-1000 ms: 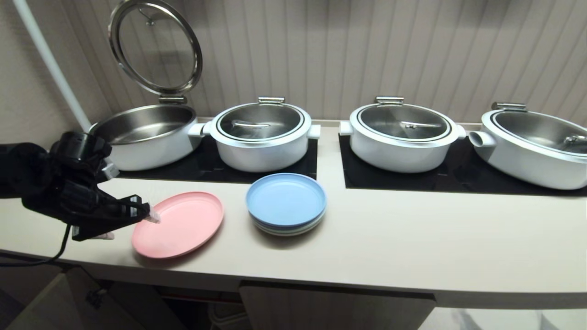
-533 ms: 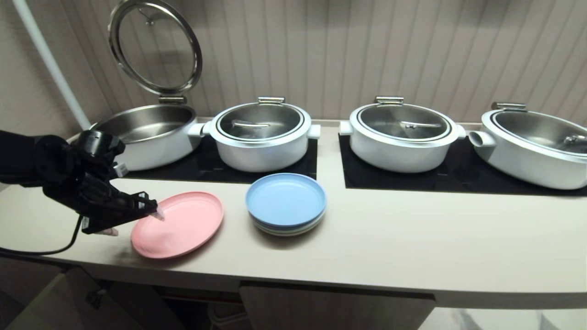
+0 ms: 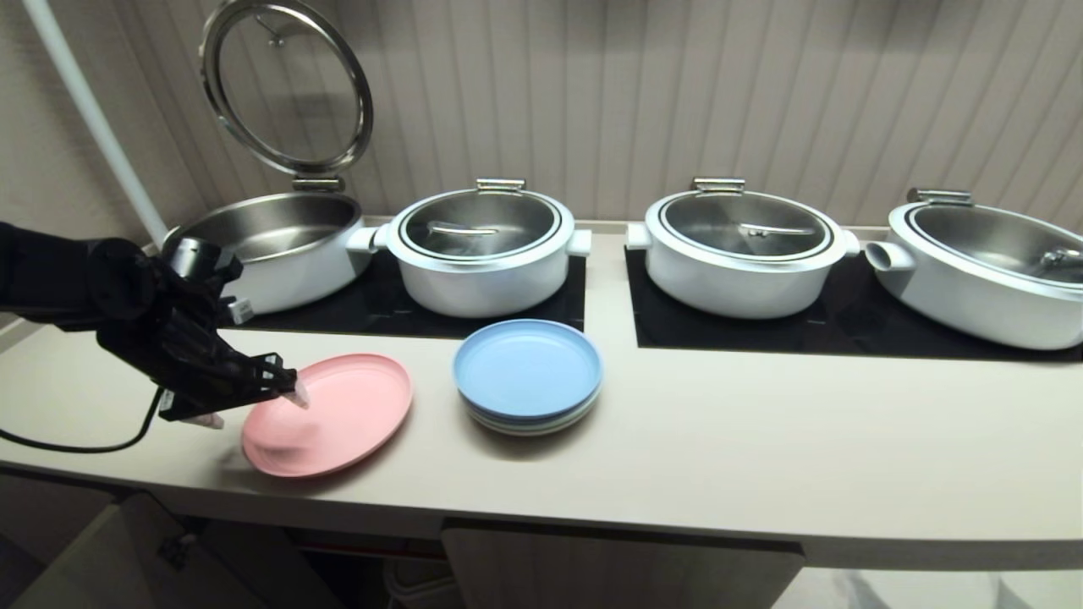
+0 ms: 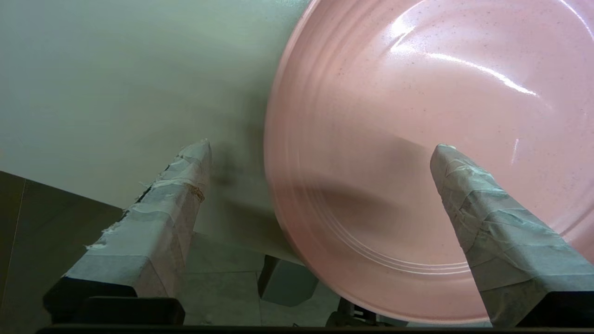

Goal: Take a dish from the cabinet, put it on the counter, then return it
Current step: Pick up the plate from the table

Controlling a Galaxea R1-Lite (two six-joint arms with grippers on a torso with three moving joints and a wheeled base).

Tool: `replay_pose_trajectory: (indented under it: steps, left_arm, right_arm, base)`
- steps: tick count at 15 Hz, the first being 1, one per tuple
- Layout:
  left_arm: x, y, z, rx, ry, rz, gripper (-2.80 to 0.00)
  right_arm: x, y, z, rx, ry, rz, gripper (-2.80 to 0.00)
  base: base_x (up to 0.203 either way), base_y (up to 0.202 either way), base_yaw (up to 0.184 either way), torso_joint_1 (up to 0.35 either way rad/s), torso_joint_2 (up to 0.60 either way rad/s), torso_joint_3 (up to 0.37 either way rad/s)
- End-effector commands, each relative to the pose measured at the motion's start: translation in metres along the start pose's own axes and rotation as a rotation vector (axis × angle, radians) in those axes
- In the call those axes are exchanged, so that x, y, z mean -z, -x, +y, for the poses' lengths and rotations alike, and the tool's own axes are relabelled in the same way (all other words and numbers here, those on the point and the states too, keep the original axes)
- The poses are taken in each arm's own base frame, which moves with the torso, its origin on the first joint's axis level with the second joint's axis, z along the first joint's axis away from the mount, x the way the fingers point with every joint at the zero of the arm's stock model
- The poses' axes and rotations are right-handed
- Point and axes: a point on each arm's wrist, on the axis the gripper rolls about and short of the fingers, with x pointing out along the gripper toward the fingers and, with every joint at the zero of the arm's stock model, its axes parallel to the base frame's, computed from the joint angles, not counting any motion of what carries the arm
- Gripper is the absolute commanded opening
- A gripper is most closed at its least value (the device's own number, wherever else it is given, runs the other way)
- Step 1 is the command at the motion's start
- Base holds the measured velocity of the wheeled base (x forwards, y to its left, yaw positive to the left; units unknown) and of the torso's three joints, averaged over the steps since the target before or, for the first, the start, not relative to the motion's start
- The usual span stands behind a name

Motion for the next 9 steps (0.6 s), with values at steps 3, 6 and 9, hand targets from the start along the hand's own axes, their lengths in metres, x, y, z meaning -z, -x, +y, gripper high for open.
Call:
replay_pose_trajectory:
  steps: [3,6,9]
  left_arm:
    - [-0.003,-0.014,-0.001,-0.007,-0.004,0.024,0.0]
    - [-0.003,-0.022,-0.002,-0.022,-0.007,0.042,0.0]
    - [-0.002,-0.024,-0.003,-0.022,-0.012,0.048,0.0]
  right_arm:
    - [0.0,0.0,0.0,0.0,0.0,-0.001,-2.8]
    - [0.0,0.0,0.0,0.0,0.0,-0.001,-2.8]
    - [0.0,0.0,0.0,0.0,0.0,-0.001,-2.8]
  base:
    - [0.0,0.0,0.0,0.0,0.0,0.0]
    - [0.0,0.0,0.0,0.0,0.0,0.0]
    - [0.0,0.0,0.0,0.0,0.0,0.0]
